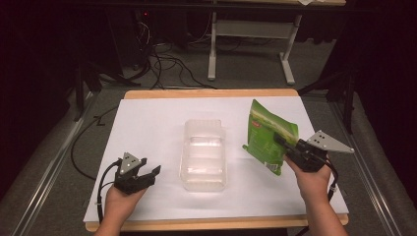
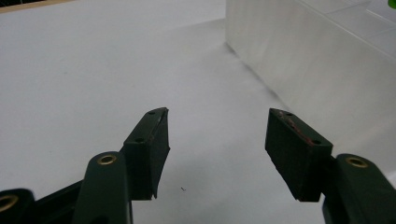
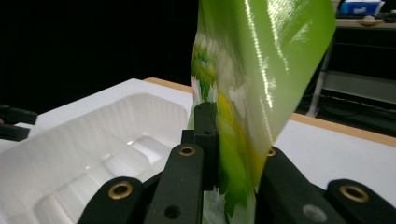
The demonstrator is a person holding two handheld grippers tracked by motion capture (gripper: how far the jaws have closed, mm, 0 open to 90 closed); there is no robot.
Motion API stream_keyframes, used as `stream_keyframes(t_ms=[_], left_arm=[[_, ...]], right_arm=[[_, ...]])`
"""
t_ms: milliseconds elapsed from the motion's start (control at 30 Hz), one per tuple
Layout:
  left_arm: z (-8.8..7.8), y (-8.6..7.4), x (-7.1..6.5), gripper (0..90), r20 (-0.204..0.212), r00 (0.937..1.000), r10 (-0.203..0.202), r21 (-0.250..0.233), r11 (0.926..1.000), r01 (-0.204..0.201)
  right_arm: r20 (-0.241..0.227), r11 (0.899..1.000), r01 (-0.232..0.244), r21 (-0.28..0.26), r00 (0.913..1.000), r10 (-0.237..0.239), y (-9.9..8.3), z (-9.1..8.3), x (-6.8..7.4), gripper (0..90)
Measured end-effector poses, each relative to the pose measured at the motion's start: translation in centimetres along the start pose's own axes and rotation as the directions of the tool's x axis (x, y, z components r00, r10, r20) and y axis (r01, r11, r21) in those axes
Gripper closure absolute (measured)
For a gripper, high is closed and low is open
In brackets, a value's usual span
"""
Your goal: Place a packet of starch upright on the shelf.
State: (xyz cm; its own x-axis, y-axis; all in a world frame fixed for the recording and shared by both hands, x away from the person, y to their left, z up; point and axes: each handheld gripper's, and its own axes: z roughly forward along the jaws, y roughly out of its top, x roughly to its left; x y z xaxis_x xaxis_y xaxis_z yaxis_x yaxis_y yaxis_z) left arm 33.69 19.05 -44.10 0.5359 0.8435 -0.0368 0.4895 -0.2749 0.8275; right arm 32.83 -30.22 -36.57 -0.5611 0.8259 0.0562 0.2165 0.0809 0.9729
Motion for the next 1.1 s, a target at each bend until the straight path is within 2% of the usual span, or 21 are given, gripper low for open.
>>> stream_keyframes(t_ms=[133, 200, 333, 400, 467, 667, 733, 867, 900, 967, 1033, 1100], left_arm=[[0.1, 0.0, 0.0, 40.2, 0.001, 1.0, -0.001, 0.001, 1.0, 0.001], [0.0, 0.0, 0.0, 40.2, 0.0, 1.0, 0.001, 0.002, 1.0, -0.001], [0.0, -0.1, 0.0, 40.1, 0.0, 1.0, -0.001, 0.004, 1.0, 0.001], [0.0, -0.1, 0.0, 40.1, 0.0, 1.0, -0.002, 0.005, 1.0, 0.002], [0.0, -0.1, 0.0, 40.1, -0.006, 1.0, -0.002, 0.0, 1.0, 0.002], [0.0, -0.1, 0.0, 40.0, -0.004, 1.0, -0.004, 0.002, 1.0, 0.004], [0.0, -0.2, -0.1, 40.0, 0.001, 1.0, -0.009, 0.003, 1.0, 0.009], [0.0, -0.2, -0.1, 40.0, -0.001, 0.9999, -0.011, 0.001, 0.9999, 0.011], [0.0, -0.2, -0.1, 40.0, 0.0, 0.9999, -0.012, 0.001, 0.9999, 0.012], [0.0, -0.2, -0.1, 40.0, 0.0, 0.9999, -0.013, 0.0, 0.9999, 0.013], [0.0, -0.2, 0.0, 40.0, 0.001, 0.9999, -0.012, 0.001, 0.9999, 0.012], [0.0, -0.2, 0.0, 40.0, 0.002, 0.9999, -0.012, 0.001, 0.9999, 0.012]], right_arm=[[-0.024, 1.0, 0.009, -0.003, 0.9997, -0.01, 0.4, 0.6, 0.8, 87.2], [-0.038, 1.0, -0.001, -0.004, 0.9993, 0.001, 0.7, 1.0, 1.3, 87.2], [-0.081, 1.0, 0.008, -0.016, 0.9966, -0.009, 1.9, 2.2, 2.4, 87.2], [-0.084, 1.0, 0.01, -0.02, 0.9964, -0.012, 2.0, 2.3, 2.6, 87.2], [-0.112, 0.999, 0.005, -0.038, 0.9936, -0.009, 2.8, 2.9, 3.1, 87.2], [-0.144, 0.999, 0.019, -0.047, 0.9893, -0.026, 3.8, 3.6, 4.0, 87.2], [-0.165, 0.998, 0.028, -0.053, 0.9857, -0.036, 4.3, 4.1, 4.9, 87.2], [-0.19, 0.998, 0.033, -0.059, 0.9808, -0.044, 4.7, 4.5, 5.7, 87.2], [-0.213, 0.997, 0.044, -0.066, 0.9753, -0.058, 5.0, 5.0, 6.3, 87.2], [-0.222, 0.997, 0.043, -0.066, 0.9735, -0.057, 5.0, 5.1, 6.6, 87.2], [-0.259, 0.996, 0.046, -0.073, 0.9637, -0.063, 5.2, 6.0, 7.7, 87.2], [-0.267, 0.996, 0.049, -0.075, 0.9615, -0.067, 5.2, 6.2, 8.0, 87.2]])
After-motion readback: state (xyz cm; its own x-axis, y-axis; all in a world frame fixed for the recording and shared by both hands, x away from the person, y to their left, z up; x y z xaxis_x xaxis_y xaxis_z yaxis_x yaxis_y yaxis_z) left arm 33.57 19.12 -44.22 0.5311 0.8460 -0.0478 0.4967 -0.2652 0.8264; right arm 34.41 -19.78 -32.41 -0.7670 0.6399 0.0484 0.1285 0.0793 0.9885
